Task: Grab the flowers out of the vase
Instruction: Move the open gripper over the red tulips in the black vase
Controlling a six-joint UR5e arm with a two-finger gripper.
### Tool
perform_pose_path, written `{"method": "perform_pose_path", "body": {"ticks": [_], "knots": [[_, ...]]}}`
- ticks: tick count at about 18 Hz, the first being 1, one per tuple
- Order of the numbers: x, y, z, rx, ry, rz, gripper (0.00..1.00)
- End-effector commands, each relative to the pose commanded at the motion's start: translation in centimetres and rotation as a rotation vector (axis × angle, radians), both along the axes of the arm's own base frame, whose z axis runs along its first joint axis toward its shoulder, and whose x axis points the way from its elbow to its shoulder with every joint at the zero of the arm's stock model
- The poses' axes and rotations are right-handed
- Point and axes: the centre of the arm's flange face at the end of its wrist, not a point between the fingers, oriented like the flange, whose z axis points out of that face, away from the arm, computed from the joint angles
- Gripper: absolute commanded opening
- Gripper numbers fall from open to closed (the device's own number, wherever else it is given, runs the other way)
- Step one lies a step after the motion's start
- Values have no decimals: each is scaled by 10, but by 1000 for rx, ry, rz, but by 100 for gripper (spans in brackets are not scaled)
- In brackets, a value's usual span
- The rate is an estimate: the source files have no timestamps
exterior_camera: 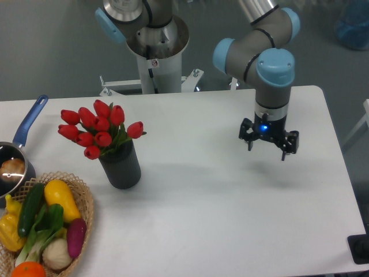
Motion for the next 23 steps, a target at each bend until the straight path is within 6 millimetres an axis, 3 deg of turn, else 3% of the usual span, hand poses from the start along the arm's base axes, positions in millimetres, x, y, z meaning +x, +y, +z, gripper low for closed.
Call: {"method": "perform_pose_path", "body": {"ticks": [13, 15, 20, 23], "knots": [[94, 50, 53, 99, 38, -172, 100], [116, 59, 62, 122, 39, -211, 100], [162, 61, 70, 131, 46, -264, 100], [179, 63, 82, 147, 60, -280, 100]]}}
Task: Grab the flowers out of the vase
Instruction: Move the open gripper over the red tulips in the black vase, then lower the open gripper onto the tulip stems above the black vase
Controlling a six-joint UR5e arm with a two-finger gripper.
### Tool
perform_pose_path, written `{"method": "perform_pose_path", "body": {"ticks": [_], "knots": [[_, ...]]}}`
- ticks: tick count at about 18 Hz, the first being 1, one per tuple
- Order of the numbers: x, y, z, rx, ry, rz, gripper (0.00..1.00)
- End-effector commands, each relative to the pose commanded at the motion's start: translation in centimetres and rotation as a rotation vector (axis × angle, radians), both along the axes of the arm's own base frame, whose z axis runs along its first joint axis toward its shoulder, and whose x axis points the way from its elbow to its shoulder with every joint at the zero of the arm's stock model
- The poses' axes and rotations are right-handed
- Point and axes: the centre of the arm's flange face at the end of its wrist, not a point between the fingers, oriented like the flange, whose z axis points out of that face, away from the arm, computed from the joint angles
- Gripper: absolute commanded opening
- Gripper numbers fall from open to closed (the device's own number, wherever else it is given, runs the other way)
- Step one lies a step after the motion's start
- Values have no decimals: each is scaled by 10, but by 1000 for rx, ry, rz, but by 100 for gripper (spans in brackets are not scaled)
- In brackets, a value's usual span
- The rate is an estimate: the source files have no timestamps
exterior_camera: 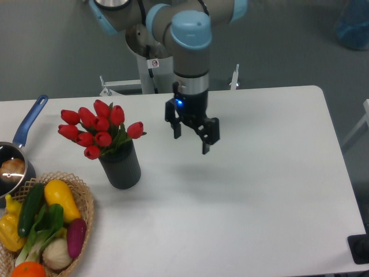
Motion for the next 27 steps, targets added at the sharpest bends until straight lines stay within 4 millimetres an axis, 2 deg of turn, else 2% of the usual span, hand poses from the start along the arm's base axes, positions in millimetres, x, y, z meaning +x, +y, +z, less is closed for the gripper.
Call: {"method": "perform_pose_path", "body": {"ticks": [2, 5, 12, 21, 27], "knots": [[19, 5, 6, 0, -7, -13, 100], [37, 8, 9, 10, -12, -35, 100], [57, 23, 11, 128, -164, -38, 100], [63, 20, 0, 144, -290, -55, 100], [46, 18, 8, 316, -447, -74, 100]]}}
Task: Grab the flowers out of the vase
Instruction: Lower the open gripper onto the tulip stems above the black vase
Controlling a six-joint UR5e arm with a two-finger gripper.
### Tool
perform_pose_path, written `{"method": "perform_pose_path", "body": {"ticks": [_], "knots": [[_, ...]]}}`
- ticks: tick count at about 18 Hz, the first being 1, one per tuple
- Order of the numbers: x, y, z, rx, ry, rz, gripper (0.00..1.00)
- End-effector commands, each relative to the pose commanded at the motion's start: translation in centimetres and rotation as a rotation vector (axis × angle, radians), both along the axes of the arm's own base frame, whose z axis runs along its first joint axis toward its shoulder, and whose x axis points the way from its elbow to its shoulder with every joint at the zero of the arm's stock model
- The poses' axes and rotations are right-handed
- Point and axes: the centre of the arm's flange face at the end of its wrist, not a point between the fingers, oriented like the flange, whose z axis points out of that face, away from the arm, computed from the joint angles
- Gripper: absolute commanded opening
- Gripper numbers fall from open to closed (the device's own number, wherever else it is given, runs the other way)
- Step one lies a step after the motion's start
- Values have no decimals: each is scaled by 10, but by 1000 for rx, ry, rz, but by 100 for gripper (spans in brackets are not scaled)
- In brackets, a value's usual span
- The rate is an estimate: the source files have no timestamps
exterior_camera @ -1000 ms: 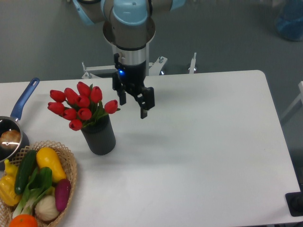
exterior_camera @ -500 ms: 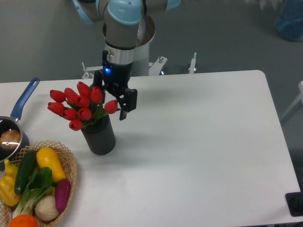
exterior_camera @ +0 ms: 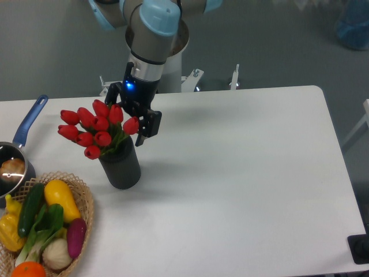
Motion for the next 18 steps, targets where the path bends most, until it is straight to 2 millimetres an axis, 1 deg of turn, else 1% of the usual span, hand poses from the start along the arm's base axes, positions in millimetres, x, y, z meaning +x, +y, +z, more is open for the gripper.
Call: {"method": "perform_pose_path", "body": {"ticks": [3, 5, 7, 8, 9, 10, 13, 14, 15, 16, 17, 18], "knots": [[-6, 1, -1, 52, -58, -6, 100], [-8, 5, -13, 47, -59, -31, 100], [-6, 3, -25, 50, -46, -71, 100], [-5, 2, -29, 53, -43, -86, 94], [-5, 1, -32, 49, -44, -88, 82], [-4, 0, -36, 44, -48, -90, 68], [-3, -4, -41, 55, -50, -102, 36], [-3, -3, -39, 63, -54, -104, 29], [-2, -4, -38, 66, -52, -105, 17], [-2, -4, -37, 68, -52, -104, 9], [-2, -4, -36, 70, -50, -103, 3], [-2, -4, -35, 72, -46, -103, 0]]}}
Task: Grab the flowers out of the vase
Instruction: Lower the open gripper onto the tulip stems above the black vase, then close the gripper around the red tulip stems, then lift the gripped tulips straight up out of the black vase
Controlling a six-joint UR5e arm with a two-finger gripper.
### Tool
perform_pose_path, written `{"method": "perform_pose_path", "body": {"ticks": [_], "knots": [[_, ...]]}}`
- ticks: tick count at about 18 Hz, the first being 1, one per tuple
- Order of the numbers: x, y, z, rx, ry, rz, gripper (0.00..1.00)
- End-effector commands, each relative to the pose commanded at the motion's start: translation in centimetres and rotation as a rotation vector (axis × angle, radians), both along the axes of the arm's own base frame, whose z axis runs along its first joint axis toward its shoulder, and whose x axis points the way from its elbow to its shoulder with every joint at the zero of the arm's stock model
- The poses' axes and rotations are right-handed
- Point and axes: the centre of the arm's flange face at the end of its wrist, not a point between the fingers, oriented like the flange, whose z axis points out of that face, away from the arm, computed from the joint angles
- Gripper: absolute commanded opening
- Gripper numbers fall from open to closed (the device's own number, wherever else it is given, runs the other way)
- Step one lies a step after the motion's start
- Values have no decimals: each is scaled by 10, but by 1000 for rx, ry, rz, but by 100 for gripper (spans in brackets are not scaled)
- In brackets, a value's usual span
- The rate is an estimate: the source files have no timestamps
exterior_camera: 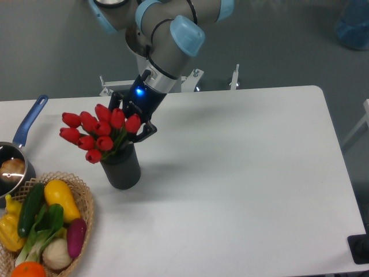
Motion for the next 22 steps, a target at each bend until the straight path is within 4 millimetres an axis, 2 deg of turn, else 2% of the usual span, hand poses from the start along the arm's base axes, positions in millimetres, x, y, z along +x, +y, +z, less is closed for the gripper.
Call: {"method": "perform_pose_path", "body": {"ticks": [3, 7, 12, 18, 22], "knots": [[1, 0, 3, 10, -2, 0, 0], [4, -6, 19, 25, 13, 19, 0], [4, -14, 57, 45, 4, 105, 0], [-3, -8, 108, 73, -20, 195, 0], [-2, -10, 129, 83, -43, 247, 0]]}}
